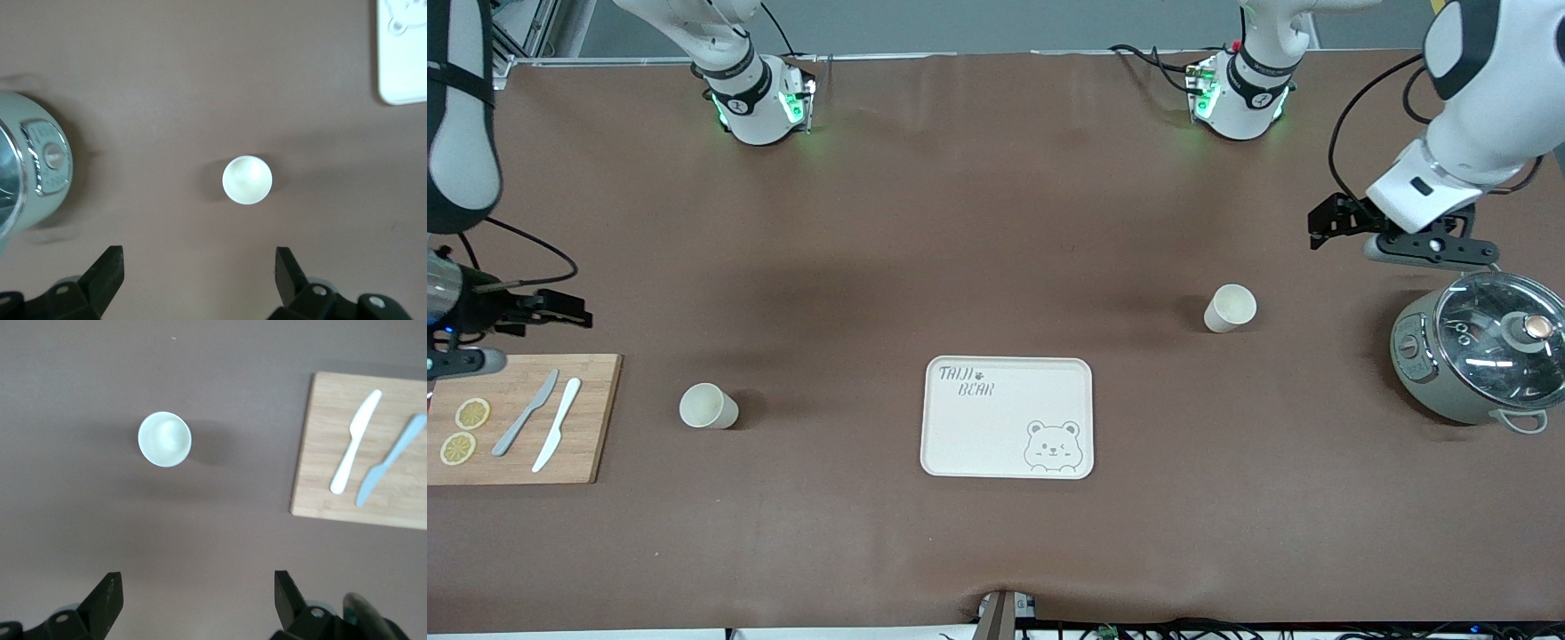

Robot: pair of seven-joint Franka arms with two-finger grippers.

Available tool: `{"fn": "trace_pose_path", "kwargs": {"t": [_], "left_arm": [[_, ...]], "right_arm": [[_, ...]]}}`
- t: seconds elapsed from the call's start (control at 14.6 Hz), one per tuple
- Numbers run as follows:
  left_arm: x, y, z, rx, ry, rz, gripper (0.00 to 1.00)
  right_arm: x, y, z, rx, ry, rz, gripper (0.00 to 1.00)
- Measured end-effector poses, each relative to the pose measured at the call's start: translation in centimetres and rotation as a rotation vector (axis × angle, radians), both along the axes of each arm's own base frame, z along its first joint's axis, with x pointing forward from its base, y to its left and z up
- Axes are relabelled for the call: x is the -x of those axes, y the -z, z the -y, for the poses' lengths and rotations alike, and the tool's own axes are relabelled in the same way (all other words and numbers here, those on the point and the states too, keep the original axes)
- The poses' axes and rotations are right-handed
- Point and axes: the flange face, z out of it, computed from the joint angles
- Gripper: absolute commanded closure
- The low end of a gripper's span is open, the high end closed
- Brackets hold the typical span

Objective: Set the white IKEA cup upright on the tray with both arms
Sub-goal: 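Lower the left gripper over the pot cup while the right gripper reaches the board cup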

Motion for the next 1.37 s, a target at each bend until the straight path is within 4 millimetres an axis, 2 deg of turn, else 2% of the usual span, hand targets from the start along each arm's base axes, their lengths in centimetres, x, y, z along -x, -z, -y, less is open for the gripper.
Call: {"fn": "trace_pose_path", "kwargs": {"t": [0.21, 0.41, 0.55, 0.69, 1.03, 1.24, 1.37], "left_arm": [[1.5, 3.7, -0.2, -0.002, 0.0, 0.001, 0.0], [2.4, 8.2, -0.3, 0.004, 0.0, 0.059, 0.0], [2.9, 10.6, -0.4, 0.007, 0.0, 0.077, 0.0], [3.2, 12.5, -0.4, 0.016, -0.005, 0.092, 0.0], [4.1, 17.6, 0.1, 0.041, -0.017, 0.128, 0.0], [4.3, 21.3, 0.4, 0.046, -0.012, 0.153, 0.0], [4.3, 23.6, 0.5, 0.049, -0.012, 0.158, 0.0]], "right_arm": [[-1.3, 4.1, -2.0, -0.003, -0.034, -0.013, 0.0], [-2.4, 8.5, -2.5, -0.01, -0.067, -0.04, 0.0], [-3.0, 10.3, -2.4, -0.014, -0.11, -0.026, 0.0], [-3.4, 11.2, -2.0, -0.012, -0.134, 0.002, 0.0], [-3.9, 11.2, -0.5, -0.017, -0.103, 0.071, 0.0], [-3.7, 13.0, 0.6, -0.059, -0.052, 0.103, 0.0], [-3.6, 14.3, 0.4, -0.062, -0.047, 0.119, 0.0]]}}
